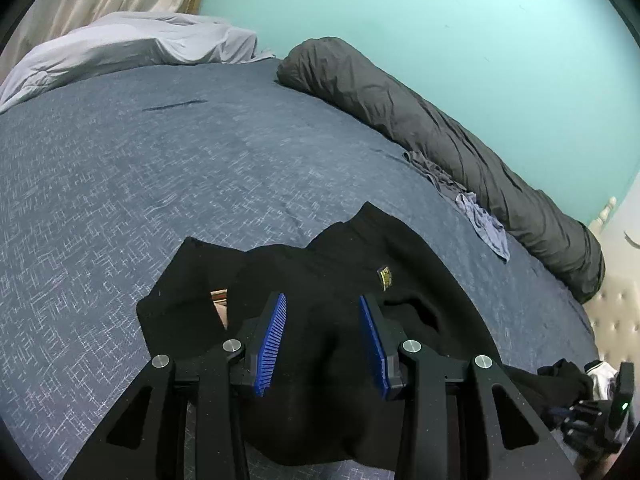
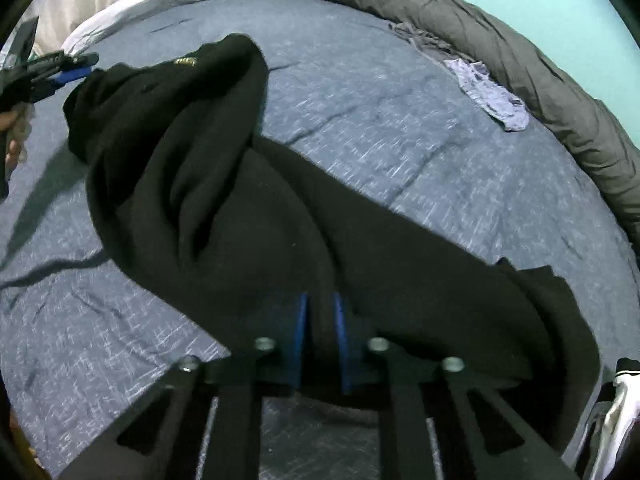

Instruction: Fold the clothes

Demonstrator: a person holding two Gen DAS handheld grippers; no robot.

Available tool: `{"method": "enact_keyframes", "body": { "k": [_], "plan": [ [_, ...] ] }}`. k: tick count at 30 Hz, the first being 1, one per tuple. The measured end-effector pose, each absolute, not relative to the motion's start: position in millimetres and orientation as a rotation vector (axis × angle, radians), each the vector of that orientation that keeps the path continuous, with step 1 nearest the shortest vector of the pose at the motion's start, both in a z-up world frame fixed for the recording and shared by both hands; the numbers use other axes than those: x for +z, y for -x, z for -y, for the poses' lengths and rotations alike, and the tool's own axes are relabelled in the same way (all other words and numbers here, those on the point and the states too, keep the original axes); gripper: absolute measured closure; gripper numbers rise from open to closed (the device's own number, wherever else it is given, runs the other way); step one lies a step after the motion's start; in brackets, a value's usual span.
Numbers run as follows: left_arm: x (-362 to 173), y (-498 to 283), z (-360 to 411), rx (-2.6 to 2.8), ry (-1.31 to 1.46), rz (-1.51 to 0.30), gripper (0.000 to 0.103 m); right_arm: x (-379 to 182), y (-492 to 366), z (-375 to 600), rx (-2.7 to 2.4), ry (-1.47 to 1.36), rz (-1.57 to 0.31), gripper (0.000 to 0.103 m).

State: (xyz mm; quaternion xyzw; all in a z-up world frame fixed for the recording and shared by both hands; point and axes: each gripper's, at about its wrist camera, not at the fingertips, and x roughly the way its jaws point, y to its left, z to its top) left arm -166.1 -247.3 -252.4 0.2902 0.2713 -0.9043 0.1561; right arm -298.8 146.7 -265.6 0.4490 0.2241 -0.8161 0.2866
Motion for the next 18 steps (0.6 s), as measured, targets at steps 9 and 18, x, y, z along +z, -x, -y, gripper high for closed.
{"method": "enact_keyframes", "body": {
  "k": [9, 18],
  "plan": [
    [-253, 163, 251, -2.579, -0.821, -0.779, 0.062, -185, 341, -152, -2.412, -1.038, -0.481, 0.100],
    [-254, 161, 256, -2.565, -0.822, -0.775, 0.062, -165, 441, -126, -2.618, -1.098, -0.505, 0.100]
  ]
}}
